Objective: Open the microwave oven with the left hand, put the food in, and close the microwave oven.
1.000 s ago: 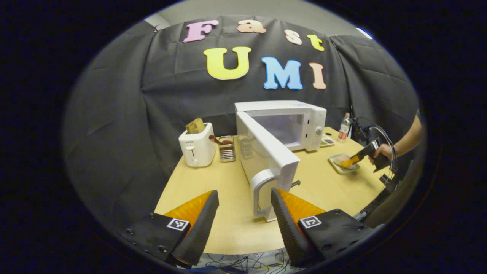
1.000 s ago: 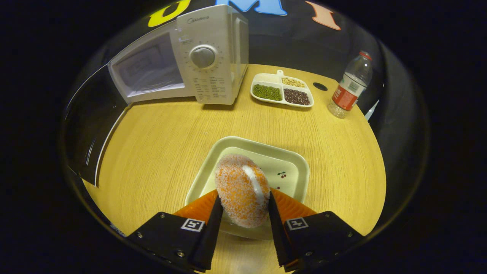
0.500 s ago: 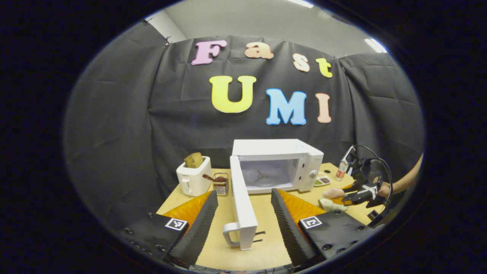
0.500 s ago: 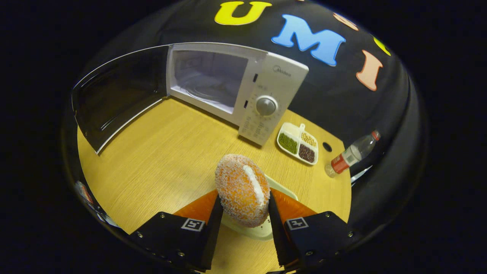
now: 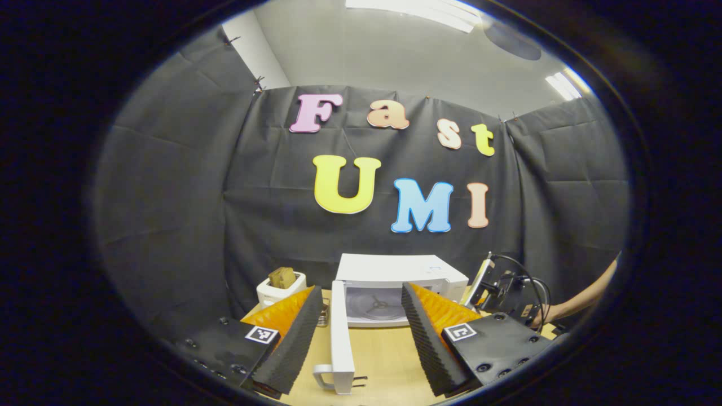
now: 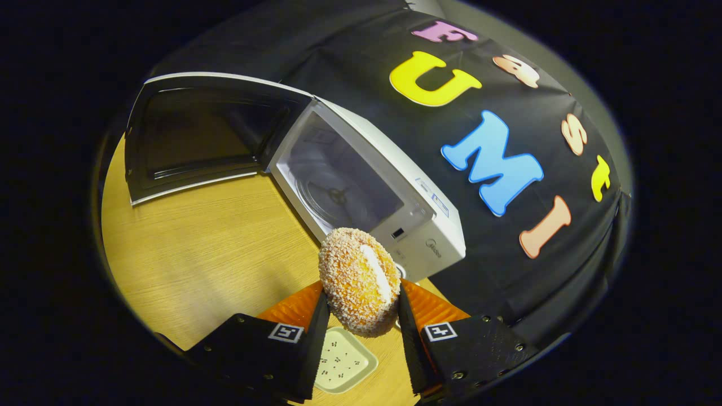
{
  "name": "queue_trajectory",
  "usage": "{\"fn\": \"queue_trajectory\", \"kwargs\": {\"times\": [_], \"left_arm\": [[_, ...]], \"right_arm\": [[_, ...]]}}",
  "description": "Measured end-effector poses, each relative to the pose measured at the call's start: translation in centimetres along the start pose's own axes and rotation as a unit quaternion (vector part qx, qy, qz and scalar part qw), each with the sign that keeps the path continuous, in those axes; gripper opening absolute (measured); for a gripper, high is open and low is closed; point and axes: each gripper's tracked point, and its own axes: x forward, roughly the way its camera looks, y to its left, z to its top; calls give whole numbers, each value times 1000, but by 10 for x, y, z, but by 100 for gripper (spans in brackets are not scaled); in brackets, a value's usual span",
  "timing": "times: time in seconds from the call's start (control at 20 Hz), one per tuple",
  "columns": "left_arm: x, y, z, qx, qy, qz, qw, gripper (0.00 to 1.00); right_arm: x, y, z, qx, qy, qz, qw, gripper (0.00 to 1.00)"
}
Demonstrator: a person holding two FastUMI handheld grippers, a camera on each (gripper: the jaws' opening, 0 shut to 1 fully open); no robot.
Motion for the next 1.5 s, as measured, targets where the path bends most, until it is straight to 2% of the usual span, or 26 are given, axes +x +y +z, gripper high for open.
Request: {"fn": "queue_trajectory", "kwargs": {"times": [0.25,0.45,0.75,1.05,1.25,1.35,1.4,1.5], "left_arm": [[-24,3,40,26,-38,23,999,92],[-33,3,63,32,-57,37,997,91],[-19,4,62,43,-45,64,996,91],[-19,5,52,70,-12,94,993,91],[-21,8,40,95,15,107,990,92],[-24,9,36,98,25,113,989,96],[-24,9,35,96,26,114,989,99],[-22,10,34,92,28,116,989,100]], "right_arm": [[33,3,31,-76,-26,-11,997,63],[58,15,46,-101,-41,9,994,63],[115,33,69,-161,-59,23,985,63],[180,51,83,-144,-39,48,988,64],[210,51,87,-138,-28,42,989,64],[219,49,91,-150,-31,24,988,65],[219,46,91,-153,-29,17,988,71],[216,51,93,-143,-30,19,989,95]]}}
